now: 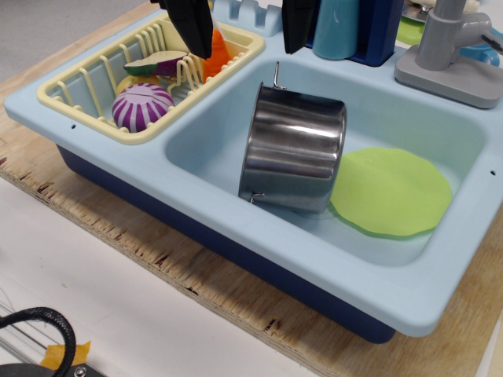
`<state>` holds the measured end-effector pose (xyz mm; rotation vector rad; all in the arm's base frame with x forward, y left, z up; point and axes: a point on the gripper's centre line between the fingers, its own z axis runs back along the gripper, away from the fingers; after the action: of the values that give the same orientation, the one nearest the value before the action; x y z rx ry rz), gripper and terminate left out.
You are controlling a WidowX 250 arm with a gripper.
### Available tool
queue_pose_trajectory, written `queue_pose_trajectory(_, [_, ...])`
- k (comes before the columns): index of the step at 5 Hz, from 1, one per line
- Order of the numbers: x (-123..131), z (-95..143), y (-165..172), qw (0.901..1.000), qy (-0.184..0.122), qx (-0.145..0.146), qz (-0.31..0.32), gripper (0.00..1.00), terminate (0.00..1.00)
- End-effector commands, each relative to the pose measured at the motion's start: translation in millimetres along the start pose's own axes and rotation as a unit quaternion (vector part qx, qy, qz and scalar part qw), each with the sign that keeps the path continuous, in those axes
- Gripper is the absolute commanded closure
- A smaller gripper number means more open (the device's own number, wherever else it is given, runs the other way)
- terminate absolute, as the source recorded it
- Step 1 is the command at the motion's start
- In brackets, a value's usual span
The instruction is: Flip pot upright which is in sink
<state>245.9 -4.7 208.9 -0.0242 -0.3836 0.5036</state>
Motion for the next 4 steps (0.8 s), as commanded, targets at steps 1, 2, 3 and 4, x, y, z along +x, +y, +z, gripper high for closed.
queue_pose_trajectory(1, [0,0,0,1.0000,0.000,0.000,0.000,0.00,0.00])
queue_pose_trajectory(2, [2,-7,3,0.9994,0.011,-0.034,0.001,0.00,0.00])
queue_pose_trajectory(3, [2,-14,9,0.9962,0.019,-0.081,0.027,0.00,0.00])
queue_pose_trajectory(4, [1,-22,17,0.9901,0.022,-0.129,0.051,0.00,0.00])
